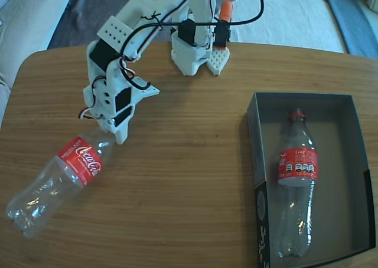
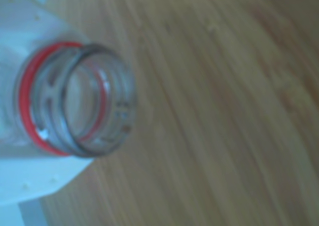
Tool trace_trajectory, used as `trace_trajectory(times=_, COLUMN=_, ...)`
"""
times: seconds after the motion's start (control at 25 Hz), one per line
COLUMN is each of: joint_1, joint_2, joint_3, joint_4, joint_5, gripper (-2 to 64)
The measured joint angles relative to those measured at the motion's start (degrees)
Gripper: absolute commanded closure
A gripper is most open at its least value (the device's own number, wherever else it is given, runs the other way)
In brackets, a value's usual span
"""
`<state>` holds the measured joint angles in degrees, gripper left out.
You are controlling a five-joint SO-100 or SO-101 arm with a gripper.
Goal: Grasp the bottles and put them in the box.
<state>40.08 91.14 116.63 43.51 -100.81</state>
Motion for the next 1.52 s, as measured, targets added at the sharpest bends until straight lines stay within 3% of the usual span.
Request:
trace_trajectory(times=0.16, joint_1=-3.16, joint_2=0.0, joint_3=-3.78, joint_4=3.78, joint_5=6.5, gripper=61.8)
trace_trajectory(times=0.6, joint_1=-21.36, joint_2=0.0, joint_3=-23.2, joint_4=26.89, joint_5=27.33, gripper=61.8)
trace_trajectory(times=0.84, joint_1=-32.7, joint_2=0.0, joint_3=-32.7, joint_4=36.56, joint_5=34.28, gripper=61.8)
trace_trajectory(times=1.28, joint_1=-57.74, joint_2=0.0, joint_3=-44.65, joint_4=45.97, joint_5=47.81, gripper=61.8)
trace_trajectory(times=1.52, joint_1=-74.79, joint_2=0.0, joint_3=-46.67, joint_4=47.11, joint_5=56.78, gripper=61.8)
